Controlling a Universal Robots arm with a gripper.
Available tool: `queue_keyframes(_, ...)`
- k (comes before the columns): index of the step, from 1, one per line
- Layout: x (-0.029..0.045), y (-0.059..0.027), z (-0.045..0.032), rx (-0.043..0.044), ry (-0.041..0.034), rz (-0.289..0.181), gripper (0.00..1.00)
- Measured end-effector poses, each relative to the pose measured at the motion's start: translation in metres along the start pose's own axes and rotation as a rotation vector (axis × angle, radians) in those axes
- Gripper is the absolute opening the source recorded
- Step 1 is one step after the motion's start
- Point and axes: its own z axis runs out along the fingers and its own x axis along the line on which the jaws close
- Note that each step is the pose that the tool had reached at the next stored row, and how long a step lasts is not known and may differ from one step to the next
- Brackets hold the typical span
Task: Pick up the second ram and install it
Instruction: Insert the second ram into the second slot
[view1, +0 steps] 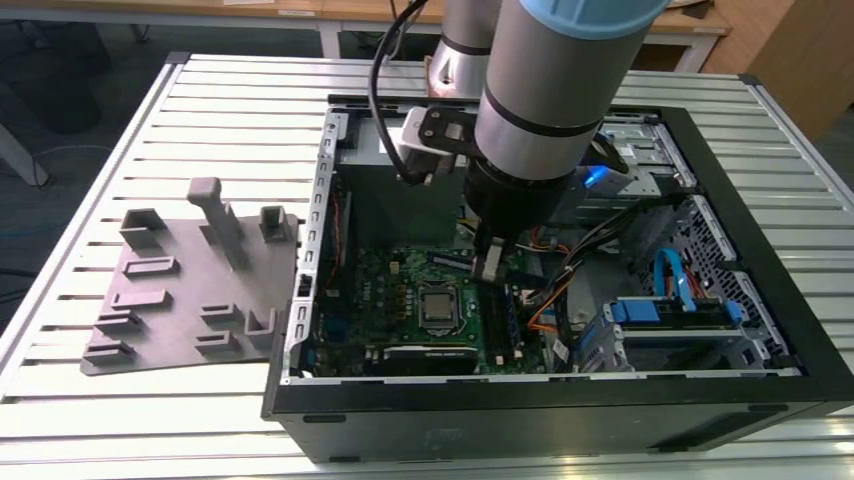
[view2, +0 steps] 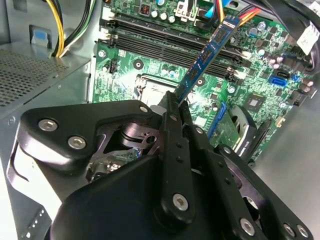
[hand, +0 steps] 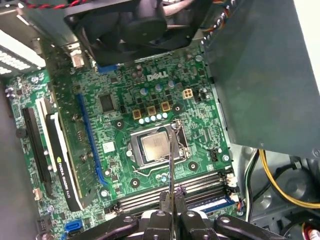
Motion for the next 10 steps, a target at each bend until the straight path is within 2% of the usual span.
queue_keyframes(10, 0.0000, 0.0000, 0.0001, 0.0054, -0.0029, 0.075, 0.11)
